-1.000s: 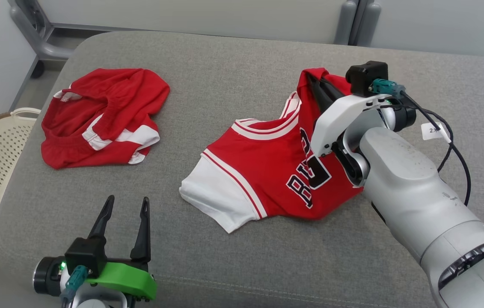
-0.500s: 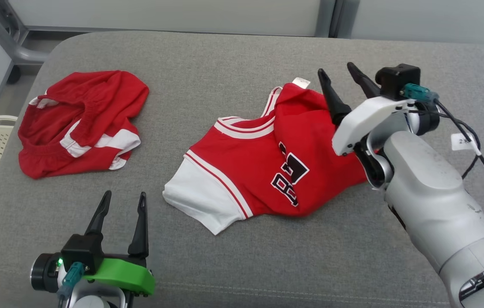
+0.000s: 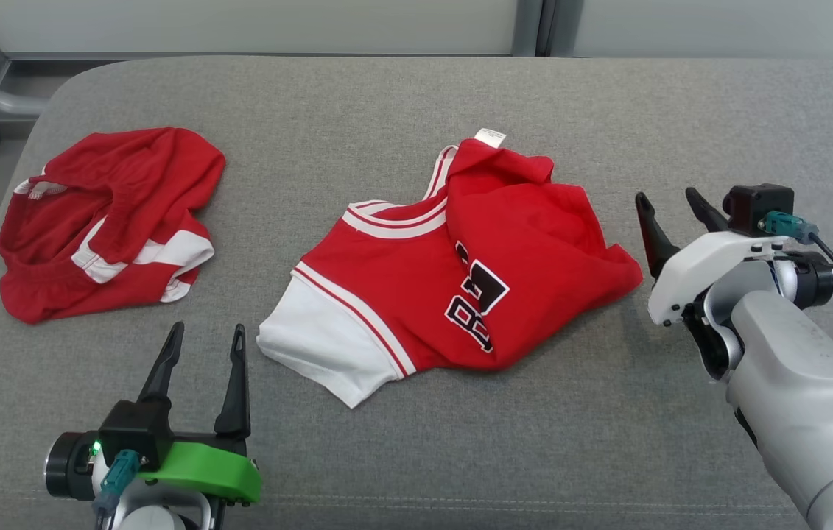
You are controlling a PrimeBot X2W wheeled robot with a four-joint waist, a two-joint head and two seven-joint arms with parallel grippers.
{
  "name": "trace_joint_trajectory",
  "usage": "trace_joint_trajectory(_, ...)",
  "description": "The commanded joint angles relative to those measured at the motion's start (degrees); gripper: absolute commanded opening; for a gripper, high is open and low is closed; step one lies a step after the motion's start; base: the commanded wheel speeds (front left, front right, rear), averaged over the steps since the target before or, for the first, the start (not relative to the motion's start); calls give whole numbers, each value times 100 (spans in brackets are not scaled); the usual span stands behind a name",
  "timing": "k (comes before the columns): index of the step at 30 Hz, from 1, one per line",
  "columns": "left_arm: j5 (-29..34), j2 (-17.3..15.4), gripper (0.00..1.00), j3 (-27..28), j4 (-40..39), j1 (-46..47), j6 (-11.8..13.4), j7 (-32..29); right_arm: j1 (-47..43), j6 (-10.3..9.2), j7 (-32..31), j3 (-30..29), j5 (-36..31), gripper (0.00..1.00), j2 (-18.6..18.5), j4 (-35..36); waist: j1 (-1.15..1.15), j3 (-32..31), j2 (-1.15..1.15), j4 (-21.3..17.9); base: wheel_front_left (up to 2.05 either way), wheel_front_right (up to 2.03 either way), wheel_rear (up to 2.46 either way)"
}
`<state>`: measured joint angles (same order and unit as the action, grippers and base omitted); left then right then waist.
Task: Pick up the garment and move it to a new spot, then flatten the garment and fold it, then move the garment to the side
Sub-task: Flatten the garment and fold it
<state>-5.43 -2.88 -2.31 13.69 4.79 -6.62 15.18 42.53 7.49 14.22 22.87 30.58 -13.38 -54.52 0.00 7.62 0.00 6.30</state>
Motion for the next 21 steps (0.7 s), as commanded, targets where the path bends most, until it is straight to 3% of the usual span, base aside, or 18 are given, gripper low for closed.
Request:
trace_joint_trajectory(1,78,-4,100,21,-17,36,12,-2,16,0,-119,26,38,100,9,-147,0,5,0,-9,0,0,0)
trace_joint_trajectory(10,177,-28,100,247,-99,43,59,-2,127,-1,-657,273,304,100,101,-758,0,-42,0,-1,0,0,0)
trace_joint_trajectory(21,211,-23,100,331,-111,-64,18,-2,189,-1,-846,528,511,100,171,-1333,0,-112,0,165,0,0,0)
